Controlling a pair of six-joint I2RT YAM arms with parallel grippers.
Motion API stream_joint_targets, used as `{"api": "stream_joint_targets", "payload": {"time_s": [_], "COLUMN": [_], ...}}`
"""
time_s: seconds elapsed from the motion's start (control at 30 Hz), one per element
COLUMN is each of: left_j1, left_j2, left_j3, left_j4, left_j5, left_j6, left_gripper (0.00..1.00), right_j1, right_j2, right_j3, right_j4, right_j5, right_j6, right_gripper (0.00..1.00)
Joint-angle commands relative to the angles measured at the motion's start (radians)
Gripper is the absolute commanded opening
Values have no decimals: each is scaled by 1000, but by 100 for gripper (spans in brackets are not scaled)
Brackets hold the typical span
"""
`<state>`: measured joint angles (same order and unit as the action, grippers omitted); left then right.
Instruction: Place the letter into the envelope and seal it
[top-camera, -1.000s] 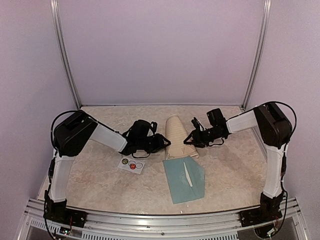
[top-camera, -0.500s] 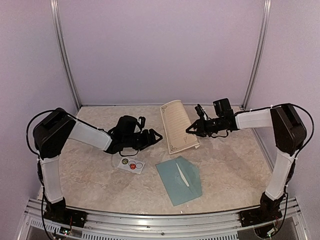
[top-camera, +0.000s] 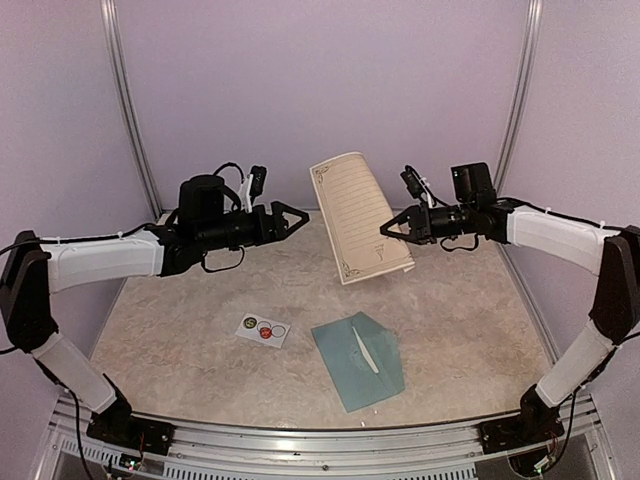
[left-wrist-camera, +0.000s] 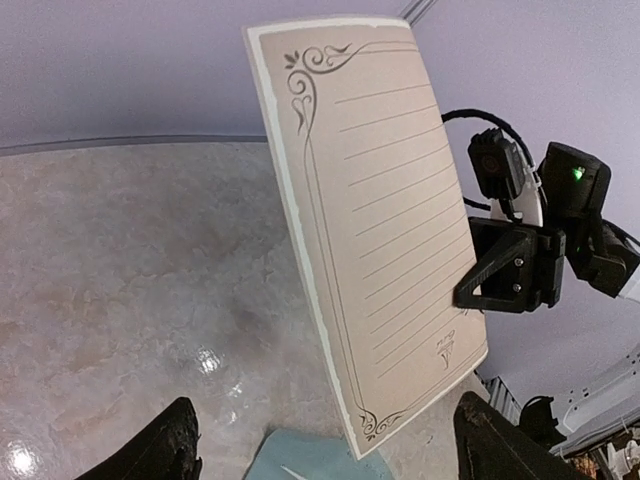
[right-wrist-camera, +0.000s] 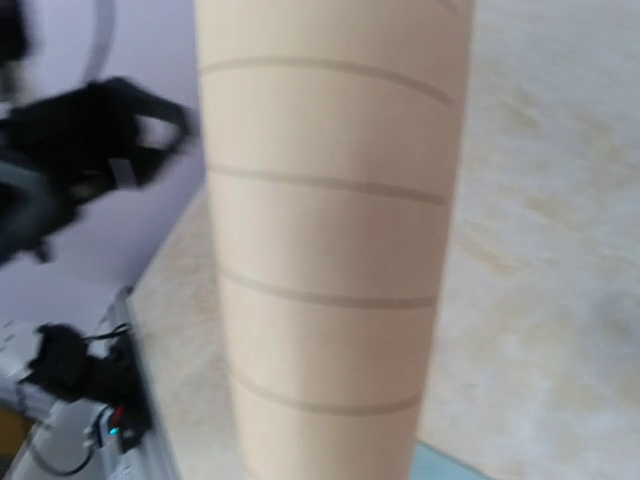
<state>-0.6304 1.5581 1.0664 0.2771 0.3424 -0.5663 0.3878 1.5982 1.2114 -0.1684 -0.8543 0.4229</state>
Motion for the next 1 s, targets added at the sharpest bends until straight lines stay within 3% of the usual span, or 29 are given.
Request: {"api": "stream_joint_targets", "payload": {"time_s": [0.0,0.17,0.23,0.37,0.47,0.53,0.63,0.7,0.77,0.97], "left_j1": [-46,-116,-128,-131,-135,-137,-148,-167,-206,-304], "left_j2": [-8,12,13,16,13,9,-8,-31,-67,-139], "left_j3": [12,55,43,7,-17,-29,-57,-74,-94,-116], "left_j4": [-36,11,67,173,239,266,312,340,362,443], "left_j5": [91,132,149,174,172,161,107,41,-85,-318], "left_j6": [7,-5,-30,-97,-131,-141,-138,-118,-76,47], "left_gripper": [84,85,80,51,15,0,0,0,0,0], "right_j1": [46,75,82,90,92,91,90,91,92,104], "right_j2": [-82,-121,-130,-150,-170,-194,-241,-283,-330,-441], "right_j3": [-43,-61,-67,-92,-122,-146,-206,-273,-344,-562], "right_j4": [23,80,91,134,166,204,295,358,416,712], "right_j5": [-99,-123,-124,-126,-118,-86,-20,79,207,297], "right_j6": [-2,26,33,57,80,102,174,244,332,564], "right_gripper": [19,20,20,20,22,35,67,80,87,95]}}
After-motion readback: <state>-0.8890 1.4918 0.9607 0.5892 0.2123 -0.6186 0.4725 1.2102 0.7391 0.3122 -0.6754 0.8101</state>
